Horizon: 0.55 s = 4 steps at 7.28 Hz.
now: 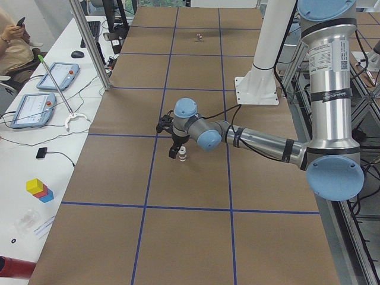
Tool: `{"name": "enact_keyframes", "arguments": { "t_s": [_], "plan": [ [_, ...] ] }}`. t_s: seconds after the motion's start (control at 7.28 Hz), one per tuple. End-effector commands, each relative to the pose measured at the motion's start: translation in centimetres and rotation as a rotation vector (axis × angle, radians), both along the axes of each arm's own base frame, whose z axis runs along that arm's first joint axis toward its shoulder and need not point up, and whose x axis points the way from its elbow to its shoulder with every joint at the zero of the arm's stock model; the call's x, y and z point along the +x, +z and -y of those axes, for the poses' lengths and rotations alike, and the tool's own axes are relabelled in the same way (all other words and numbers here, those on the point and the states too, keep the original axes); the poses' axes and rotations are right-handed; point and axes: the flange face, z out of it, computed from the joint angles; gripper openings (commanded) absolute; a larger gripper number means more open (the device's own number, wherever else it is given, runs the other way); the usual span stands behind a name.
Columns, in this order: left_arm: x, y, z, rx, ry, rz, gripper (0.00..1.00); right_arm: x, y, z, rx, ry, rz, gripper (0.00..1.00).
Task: Assemble PPR valve and pipe with both arms
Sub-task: 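Lower the left gripper onto the white-ended chrome valve and grasp it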
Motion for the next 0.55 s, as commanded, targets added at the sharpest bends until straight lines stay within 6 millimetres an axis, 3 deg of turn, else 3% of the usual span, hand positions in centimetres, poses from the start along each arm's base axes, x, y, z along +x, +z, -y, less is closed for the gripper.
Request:
{"name": "enact_keyframes", "arguments": {
  "t_s": [0.0, 0.41],
  "plan": [
    [3.8, 0.0, -1.3, 0.011, 0.031, 0.028, 1.0, 0.0, 0.1, -0.1, -0.002, 0.0, 0.0, 1.0],
    [6.4, 0.4, -2.0, 0.013, 0.078, 0.042, 1.0, 0.0, 0.2, -0.2, -0.002, -0.001, -0.001, 1.0]
  ]
}}
